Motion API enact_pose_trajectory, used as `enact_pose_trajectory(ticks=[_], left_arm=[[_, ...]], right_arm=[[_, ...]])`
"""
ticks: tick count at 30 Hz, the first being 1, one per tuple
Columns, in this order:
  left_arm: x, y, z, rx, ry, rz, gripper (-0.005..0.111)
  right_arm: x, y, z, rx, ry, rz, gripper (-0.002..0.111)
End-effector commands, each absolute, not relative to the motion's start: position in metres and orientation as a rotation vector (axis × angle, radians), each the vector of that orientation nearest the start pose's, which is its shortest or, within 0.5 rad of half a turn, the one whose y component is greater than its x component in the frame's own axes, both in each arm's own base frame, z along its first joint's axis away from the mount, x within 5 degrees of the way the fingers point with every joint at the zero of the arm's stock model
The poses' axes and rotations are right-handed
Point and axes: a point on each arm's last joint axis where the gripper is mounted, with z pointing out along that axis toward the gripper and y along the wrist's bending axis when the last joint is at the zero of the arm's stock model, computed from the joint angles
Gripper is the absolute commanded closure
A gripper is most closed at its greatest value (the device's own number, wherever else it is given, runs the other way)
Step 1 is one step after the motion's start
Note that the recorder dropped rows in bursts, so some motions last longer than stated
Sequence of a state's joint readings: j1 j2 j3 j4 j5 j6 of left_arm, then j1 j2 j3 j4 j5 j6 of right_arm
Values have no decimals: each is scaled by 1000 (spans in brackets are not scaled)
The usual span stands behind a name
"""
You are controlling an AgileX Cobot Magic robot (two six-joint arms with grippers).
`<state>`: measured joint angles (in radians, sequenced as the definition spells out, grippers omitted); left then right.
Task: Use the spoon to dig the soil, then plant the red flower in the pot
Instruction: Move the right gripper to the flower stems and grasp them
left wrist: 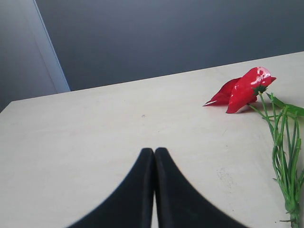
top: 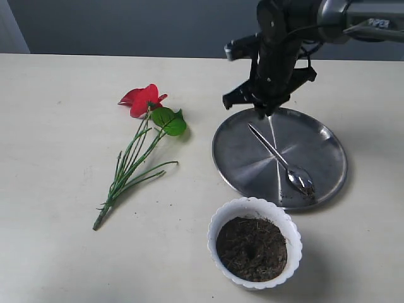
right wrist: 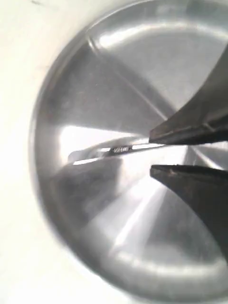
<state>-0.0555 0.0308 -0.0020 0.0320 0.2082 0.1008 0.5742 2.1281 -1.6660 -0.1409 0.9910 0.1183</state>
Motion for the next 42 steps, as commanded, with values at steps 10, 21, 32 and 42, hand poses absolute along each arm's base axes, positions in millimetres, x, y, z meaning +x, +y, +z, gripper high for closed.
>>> enact_pose_trajectory(ticks=[10, 21, 32, 42], left_arm=[[57, -2, 194, 150, 1703, 62, 106], [57, -2, 194, 150, 1703, 62, 106], [57, -2, 193, 150, 1704, 62, 106], [57, -2, 193, 150, 1704, 62, 106]], right_arm=[[331, 301, 219, -683, 2783, 666, 45], [292, 370, 200, -368, 2761, 839, 45], [257, 402, 138, -248, 2897, 630, 45], [257, 402, 118, -184, 2938, 591, 45]])
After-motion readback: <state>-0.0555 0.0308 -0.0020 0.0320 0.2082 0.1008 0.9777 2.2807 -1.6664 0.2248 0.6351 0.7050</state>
